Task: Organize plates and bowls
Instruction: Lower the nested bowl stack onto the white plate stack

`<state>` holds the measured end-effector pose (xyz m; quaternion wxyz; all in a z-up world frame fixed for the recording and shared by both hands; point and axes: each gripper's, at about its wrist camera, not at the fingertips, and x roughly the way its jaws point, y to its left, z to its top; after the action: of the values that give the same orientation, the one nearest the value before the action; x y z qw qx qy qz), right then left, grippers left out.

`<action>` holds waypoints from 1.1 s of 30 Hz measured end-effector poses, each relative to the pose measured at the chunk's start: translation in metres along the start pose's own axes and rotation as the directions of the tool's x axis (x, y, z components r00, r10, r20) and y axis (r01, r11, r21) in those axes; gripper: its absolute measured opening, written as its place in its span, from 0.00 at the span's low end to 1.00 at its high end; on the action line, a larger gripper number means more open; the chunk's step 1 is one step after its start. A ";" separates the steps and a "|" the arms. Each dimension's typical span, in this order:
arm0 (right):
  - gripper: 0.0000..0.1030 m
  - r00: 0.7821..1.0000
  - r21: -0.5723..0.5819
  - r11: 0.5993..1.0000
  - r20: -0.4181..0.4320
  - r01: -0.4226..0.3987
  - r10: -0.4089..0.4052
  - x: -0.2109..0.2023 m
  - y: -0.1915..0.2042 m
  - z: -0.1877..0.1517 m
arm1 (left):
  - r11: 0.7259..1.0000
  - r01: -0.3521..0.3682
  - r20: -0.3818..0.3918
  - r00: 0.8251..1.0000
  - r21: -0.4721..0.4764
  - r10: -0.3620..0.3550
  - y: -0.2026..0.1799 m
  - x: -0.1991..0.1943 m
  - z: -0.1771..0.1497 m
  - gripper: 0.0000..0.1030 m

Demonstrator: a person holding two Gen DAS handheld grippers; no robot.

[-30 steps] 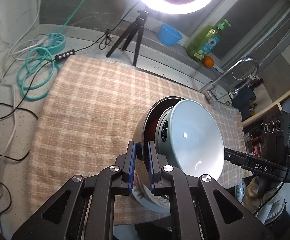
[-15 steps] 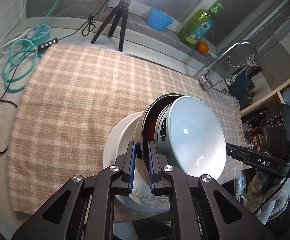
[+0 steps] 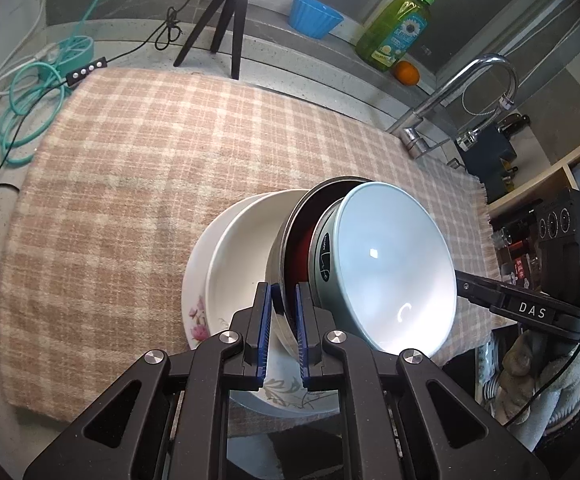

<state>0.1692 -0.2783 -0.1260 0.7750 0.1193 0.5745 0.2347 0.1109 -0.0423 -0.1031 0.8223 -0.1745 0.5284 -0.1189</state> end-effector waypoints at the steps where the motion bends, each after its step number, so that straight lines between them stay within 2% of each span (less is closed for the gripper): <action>1: 0.12 1.000 -0.001 1.000 -0.001 -0.004 0.004 0.000 0.000 -0.001 | 1.000 -0.003 -0.001 1.000 0.006 0.003 0.000 -0.001 0.000 0.08; 10: 0.12 1.000 0.021 0.999 0.014 -0.025 0.025 -0.002 -0.001 -0.008 | 1.000 -0.015 -0.009 1.000 0.023 0.015 -0.002 0.000 0.000 0.08; 24: 0.13 0.999 -0.012 0.999 0.004 -0.039 0.039 0.003 0.009 -0.015 | 0.999 -0.034 -0.016 0.999 0.034 0.035 0.005 -0.005 -0.002 0.08; 26: 0.13 0.999 -0.014 0.999 0.009 -0.036 0.037 0.003 0.009 -0.016 | 0.998 -0.042 -0.013 0.999 0.037 0.042 0.005 -0.007 -0.003 0.12; 29: 0.13 0.999 -0.019 0.999 0.022 -0.029 0.029 0.000 0.008 -0.016 | 0.998 -0.048 -0.012 0.999 0.045 0.049 0.005 -0.010 -0.004 0.13; 32: 0.19 0.999 -0.037 0.999 0.052 0.001 0.001 -0.009 0.010 -0.017 | 0.997 -0.052 -0.006 0.999 0.052 0.052 0.005 -0.014 -0.006 0.14; 33: 0.26 0.998 -0.039 0.999 0.062 0.005 -0.003 -0.012 0.011 -0.017 | 0.997 -0.059 -0.002 0.998 0.057 0.060 0.004 -0.016 -0.006 0.15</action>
<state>0.1478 -0.2765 -0.1163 0.7951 0.1101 0.5458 0.2405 0.0984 -0.0335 -0.0937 0.8290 -0.1351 0.5315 -0.1097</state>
